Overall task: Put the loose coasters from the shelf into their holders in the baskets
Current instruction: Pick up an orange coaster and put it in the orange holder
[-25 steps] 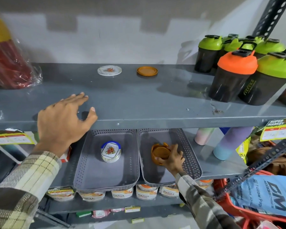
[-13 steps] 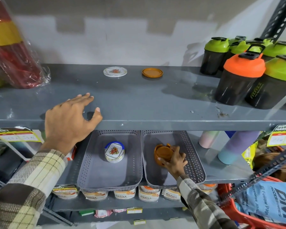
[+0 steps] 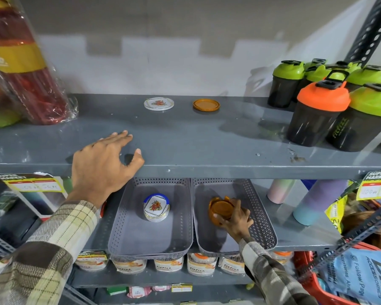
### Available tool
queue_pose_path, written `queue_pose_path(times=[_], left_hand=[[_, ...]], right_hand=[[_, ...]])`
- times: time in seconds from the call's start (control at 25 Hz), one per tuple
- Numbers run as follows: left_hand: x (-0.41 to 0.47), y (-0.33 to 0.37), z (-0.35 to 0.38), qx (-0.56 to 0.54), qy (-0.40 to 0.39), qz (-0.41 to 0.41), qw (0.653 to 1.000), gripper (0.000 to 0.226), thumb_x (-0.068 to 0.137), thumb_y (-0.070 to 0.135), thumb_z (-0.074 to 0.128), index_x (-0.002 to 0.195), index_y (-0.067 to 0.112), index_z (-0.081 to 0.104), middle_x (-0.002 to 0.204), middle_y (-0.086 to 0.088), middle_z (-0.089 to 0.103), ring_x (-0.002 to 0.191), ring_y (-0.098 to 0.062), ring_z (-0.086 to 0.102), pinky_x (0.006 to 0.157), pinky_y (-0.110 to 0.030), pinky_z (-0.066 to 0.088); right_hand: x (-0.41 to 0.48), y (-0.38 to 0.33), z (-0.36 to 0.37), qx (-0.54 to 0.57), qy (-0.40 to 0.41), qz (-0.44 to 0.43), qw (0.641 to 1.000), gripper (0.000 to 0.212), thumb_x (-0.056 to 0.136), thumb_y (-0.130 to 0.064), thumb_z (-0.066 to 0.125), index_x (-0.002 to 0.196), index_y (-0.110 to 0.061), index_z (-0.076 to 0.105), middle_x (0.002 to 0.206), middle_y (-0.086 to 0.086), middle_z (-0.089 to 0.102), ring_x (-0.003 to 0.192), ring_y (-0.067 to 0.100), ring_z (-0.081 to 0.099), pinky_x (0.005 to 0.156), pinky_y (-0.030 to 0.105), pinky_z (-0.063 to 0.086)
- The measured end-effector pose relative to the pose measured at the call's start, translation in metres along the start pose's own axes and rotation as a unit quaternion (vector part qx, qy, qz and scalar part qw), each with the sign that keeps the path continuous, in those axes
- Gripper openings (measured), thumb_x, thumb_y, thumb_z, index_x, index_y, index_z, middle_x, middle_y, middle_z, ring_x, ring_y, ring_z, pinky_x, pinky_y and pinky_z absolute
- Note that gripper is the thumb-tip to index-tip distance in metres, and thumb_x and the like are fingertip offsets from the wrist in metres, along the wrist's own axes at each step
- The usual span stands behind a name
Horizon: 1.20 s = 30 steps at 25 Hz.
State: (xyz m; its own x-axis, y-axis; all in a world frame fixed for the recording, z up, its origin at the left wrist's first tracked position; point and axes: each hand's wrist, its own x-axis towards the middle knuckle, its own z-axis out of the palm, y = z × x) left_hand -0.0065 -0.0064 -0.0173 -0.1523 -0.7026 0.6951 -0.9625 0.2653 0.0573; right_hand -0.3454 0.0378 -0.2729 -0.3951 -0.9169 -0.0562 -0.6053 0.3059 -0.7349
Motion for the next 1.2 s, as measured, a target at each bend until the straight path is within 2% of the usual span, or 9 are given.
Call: queue_pose_path(times=[0.08, 0.16, 0.28, 0.44, 0.6, 0.84, 1.0, 1.08, 1.2], left_hand=[[0.000, 0.000, -0.001, -0.002, -0.004, -0.005, 1.000, 0.056, 0.083, 0.057, 0.038, 0.117, 0.026, 0.071, 0.125, 0.007, 0.066, 0.117, -0.017, 0.061, 0.073, -0.037, 0.051], [0.000, 0.000, 0.000, -0.002, -0.008, -0.007, 1.000, 0.057, 0.083, 0.058, 0.037, 0.117, 0.027, 0.071, 0.125, 0.007, 0.065, 0.117, -0.016, 0.061, 0.074, -0.037, 0.051], [0.000, -0.001, 0.000, -0.001, -0.009, -0.008, 1.000, 0.057, 0.083, 0.058, 0.037, 0.117, 0.027, 0.071, 0.125, 0.007, 0.066, 0.117, -0.016, 0.061, 0.074, -0.037, 0.051], [0.000, -0.001, 0.001, 0.002, -0.015, -0.007, 1.000, 0.058, 0.084, 0.060, 0.036, 0.117, 0.027, 0.071, 0.125, 0.007, 0.066, 0.116, -0.015, 0.061, 0.074, -0.037, 0.051], [-0.001, -0.002, 0.001, -0.004, -0.014, -0.004, 1.000, 0.058, 0.084, 0.059, 0.037, 0.116, 0.025, 0.072, 0.124, 0.005, 0.066, 0.112, -0.021, 0.064, 0.072, -0.037, 0.052], [-0.002, -0.002, -0.003, -0.013, -0.027, 0.001, 1.000, 0.062, 0.085, 0.061, 0.034, 0.117, 0.023, 0.071, 0.125, 0.005, 0.066, 0.116, -0.019, 0.062, 0.076, -0.038, 0.053], [-0.003, -0.002, -0.006, 0.000, -0.047, 0.004, 0.999, 0.063, 0.085, 0.062, 0.034, 0.120, 0.024, 0.069, 0.128, 0.006, 0.064, 0.117, -0.018, 0.061, 0.078, -0.036, 0.053], [-0.004, -0.001, -0.007, 0.008, -0.056, 0.005, 0.998, 0.063, 0.085, 0.062, 0.034, 0.122, 0.024, 0.069, 0.129, 0.006, 0.063, 0.118, -0.017, 0.060, 0.080, -0.036, 0.053], [-0.004, 0.000, -0.011, 0.013, -0.060, 0.006, 0.998, 0.066, 0.084, 0.063, 0.033, 0.122, 0.024, 0.069, 0.129, 0.006, 0.063, 0.117, -0.016, 0.061, 0.082, -0.035, 0.053]], right_hand=[[-0.003, -0.003, -0.004, 0.003, 0.019, 0.005, 1.000, 0.080, 0.080, -0.048, 0.084, 0.142, -0.018, 0.043, 0.144, 0.011, 0.052, 0.133, 0.035, 0.038, 0.095, 0.035, 0.023], [-0.008, -0.007, -0.010, 0.004, 0.044, 0.014, 0.999, 0.080, 0.079, -0.052, 0.083, 0.141, -0.019, 0.045, 0.145, 0.013, 0.051, 0.135, 0.040, 0.039, 0.106, 0.049, 0.029], [-0.026, -0.015, -0.027, 0.005, 0.070, -0.016, 0.997, 0.080, 0.078, -0.061, 0.079, 0.137, -0.018, 0.046, 0.140, 0.012, 0.055, 0.132, 0.040, 0.045, 0.108, 0.058, 0.037], [-0.062, -0.034, -0.062, 0.023, 0.103, -0.114, 0.988, 0.072, 0.077, -0.073, 0.065, 0.131, -0.029, 0.047, 0.127, -0.006, 0.056, 0.118, 0.022, 0.053, 0.099, 0.050, 0.044], [-0.106, -0.067, -0.098, -0.034, 0.127, -0.198, 0.971, 0.056, 0.085, -0.075, 0.058, 0.127, -0.041, 0.043, 0.123, -0.022, 0.052, 0.109, 0.006, 0.053, 0.091, 0.038, 0.032], [-0.163, -0.127, -0.143, -0.007, 0.176, -0.300, 0.937, 0.055, 0.082, -0.068, 0.067, 0.125, -0.038, 0.050, 0.116, -0.017, 0.059, 0.104, 0.011, 0.061, 0.087, 0.041, 0.054], [-0.181, -0.170, -0.163, 0.003, 0.234, -0.364, 0.902, 0.052, 0.083, -0.064, 0.070, 0.127, -0.046, 0.046, 0.113, -0.015, 0.061, 0.104, 0.009, 0.060, 0.083, 0.036, 0.051], [-0.180, -0.192, -0.170, 0.012, 0.261, -0.383, 0.886, 0.053, 0.085, -0.063, 0.069, 0.128, -0.041, 0.049, 0.115, -0.013, 0.061, 0.105, 0.011, 0.060, 0.085, 0.035, 0.049], [-0.169, -0.223, -0.177, 0.023, 0.287, -0.419, 0.861, 0.058, 0.088, -0.063, 0.065, 0.136, -0.037, 0.048, 0.136, -0.017, 0.057, 0.120, 0.009, 0.057, 0.099, 0.031, 0.047]])
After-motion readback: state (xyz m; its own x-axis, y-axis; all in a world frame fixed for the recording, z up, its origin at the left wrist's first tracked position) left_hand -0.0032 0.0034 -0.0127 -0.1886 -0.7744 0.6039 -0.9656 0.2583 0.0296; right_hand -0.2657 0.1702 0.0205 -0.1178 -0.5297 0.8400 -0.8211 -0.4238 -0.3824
